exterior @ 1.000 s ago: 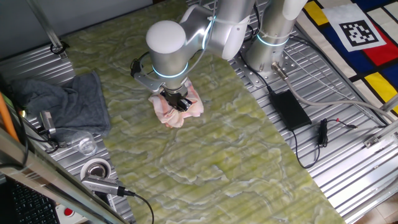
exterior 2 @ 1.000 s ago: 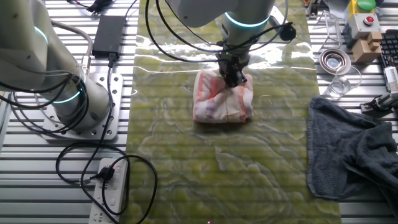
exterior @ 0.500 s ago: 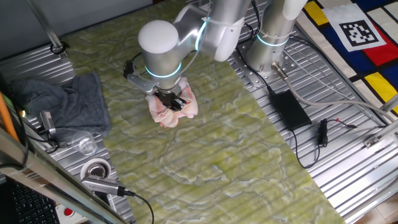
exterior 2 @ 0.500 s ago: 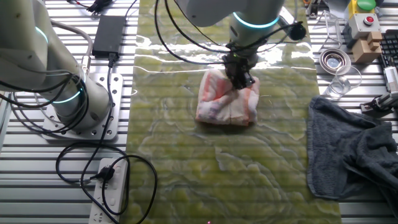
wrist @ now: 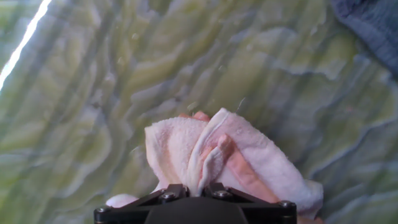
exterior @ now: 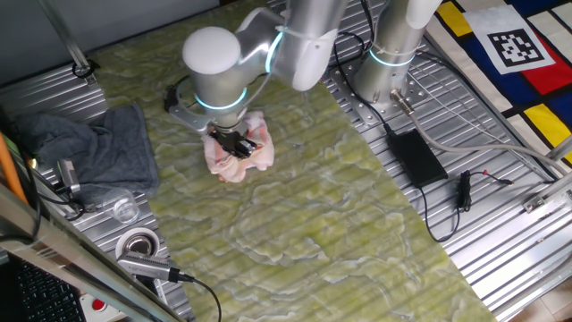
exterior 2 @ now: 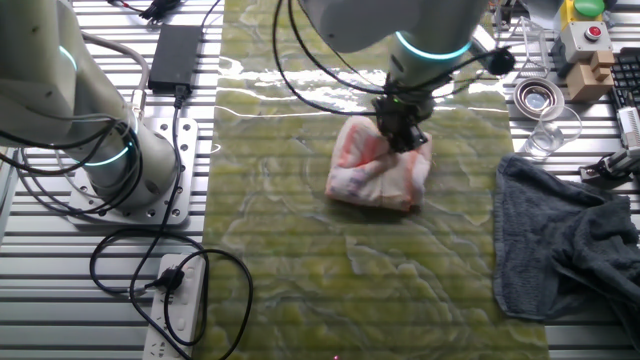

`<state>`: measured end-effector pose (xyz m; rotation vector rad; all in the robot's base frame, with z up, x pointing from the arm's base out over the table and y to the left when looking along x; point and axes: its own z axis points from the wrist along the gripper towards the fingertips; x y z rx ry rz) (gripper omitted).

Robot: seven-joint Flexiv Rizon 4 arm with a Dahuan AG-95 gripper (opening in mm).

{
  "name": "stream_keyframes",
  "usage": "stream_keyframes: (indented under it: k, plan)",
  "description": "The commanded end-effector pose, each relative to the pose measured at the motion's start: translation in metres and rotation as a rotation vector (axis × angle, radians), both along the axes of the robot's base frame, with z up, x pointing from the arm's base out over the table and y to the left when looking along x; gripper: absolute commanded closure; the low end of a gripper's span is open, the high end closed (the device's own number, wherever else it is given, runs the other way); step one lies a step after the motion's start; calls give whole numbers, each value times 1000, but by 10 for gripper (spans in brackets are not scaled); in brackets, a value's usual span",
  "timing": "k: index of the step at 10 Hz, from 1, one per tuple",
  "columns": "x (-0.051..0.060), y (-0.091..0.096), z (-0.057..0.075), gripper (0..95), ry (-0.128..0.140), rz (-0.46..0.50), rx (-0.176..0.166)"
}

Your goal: Clean the table with a cloth

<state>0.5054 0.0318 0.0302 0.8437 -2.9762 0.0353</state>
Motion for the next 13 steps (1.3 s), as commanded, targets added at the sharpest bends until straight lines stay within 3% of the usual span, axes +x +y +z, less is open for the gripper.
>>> stream_keyframes:
  k: [1, 7, 8, 13]
  plan:
    - [14, -4, 0, 950, 2, 13, 6]
    - [53, -7, -1, 950, 5, 34, 19]
    - [66, -7, -1, 950, 6, 38, 22]
    - [104, 3, -3, 950, 6, 34, 25]
